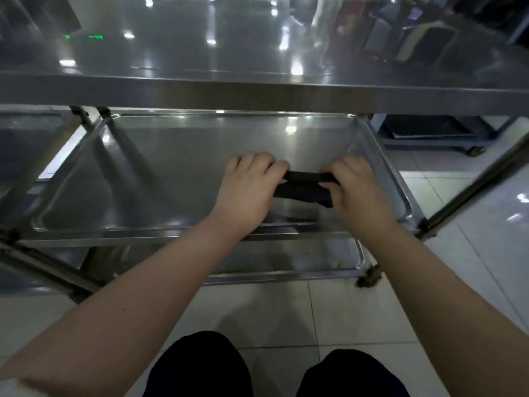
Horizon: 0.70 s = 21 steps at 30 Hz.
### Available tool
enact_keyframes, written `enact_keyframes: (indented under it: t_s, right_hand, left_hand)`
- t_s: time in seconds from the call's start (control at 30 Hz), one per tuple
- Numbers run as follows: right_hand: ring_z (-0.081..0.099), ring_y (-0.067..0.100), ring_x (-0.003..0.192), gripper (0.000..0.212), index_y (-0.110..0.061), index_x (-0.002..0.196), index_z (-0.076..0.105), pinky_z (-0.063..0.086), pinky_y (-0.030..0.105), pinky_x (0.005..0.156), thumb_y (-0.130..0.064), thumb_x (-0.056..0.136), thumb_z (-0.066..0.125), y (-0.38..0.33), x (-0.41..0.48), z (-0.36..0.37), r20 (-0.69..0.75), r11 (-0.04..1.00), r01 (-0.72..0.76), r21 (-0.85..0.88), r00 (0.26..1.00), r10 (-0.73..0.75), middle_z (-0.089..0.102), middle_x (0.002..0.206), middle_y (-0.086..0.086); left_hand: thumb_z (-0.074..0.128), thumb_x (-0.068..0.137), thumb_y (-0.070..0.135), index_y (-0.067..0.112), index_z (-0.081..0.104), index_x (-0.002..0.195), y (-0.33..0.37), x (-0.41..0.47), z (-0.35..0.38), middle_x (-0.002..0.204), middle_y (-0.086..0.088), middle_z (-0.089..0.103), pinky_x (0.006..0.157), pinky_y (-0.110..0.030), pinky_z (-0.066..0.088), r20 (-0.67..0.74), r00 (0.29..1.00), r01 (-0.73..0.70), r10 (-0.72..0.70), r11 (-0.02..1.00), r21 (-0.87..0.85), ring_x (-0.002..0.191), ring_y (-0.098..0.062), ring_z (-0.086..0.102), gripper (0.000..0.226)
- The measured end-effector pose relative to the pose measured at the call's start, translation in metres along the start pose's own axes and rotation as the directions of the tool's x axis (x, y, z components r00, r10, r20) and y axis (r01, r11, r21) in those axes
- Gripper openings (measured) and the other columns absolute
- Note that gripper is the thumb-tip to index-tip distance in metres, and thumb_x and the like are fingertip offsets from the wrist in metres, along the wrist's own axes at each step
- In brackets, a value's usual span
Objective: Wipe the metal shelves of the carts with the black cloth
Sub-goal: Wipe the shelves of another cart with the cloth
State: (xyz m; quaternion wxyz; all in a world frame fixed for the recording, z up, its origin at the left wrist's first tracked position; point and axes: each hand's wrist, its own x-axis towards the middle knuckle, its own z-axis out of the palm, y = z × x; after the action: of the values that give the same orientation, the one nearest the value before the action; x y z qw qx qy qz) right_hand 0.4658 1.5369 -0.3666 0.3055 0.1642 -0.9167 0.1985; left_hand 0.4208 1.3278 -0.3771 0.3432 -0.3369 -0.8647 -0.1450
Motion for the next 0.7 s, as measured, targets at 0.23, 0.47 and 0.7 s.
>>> enact_keyframes:
  t_s: [0.23,0.47,0.7]
  right_hand:
    - [0.054,0.035,0.086,0.017,-0.001,0.102,0.066,0.044,0.041,0.076,0.001,0.092,0.051,0.047,-0.118,-0.047,-0.039,0.987,-0.008,-0.162,0.999,0.002,0.062,0.097,0.020]
    - [0.055,0.031,0.091,0.021,-0.001,0.099,0.069,0.047,0.039,0.079,-0.007,0.093,0.049,0.081,-0.271,0.010,0.205,0.960,-0.267,-0.089,0.938,0.280,0.066,0.100,0.014]
    - [0.055,0.026,0.088,0.025,-0.009,0.100,0.067,0.038,0.024,0.078,-0.012,0.088,0.045,0.108,-0.343,0.086,0.239,0.870,-0.492,-0.005,0.845,0.479,0.063,0.098,0.006]
  left_hand:
    - [0.058,0.094,0.014,0.006,0.069,0.107,0.093,-0.031,0.048,0.093,-0.013,0.061,0.072,-0.038,0.040,0.013,0.990,-0.132,0.142,0.946,-0.296,0.085,-0.029,0.050,0.018]
    - [0.044,0.095,0.044,0.006,0.063,0.106,0.146,-0.131,0.137,0.100,-0.013,0.063,0.077,-0.046,0.051,0.632,0.762,0.164,0.142,0.901,-0.401,0.094,-0.036,0.060,0.044]
    - [0.052,0.099,0.034,0.008,0.056,0.118,0.158,-0.183,0.213,0.121,-0.012,0.056,0.091,-0.041,0.039,0.762,0.646,0.333,-0.036,0.912,-0.239,0.115,-0.032,0.050,0.032]
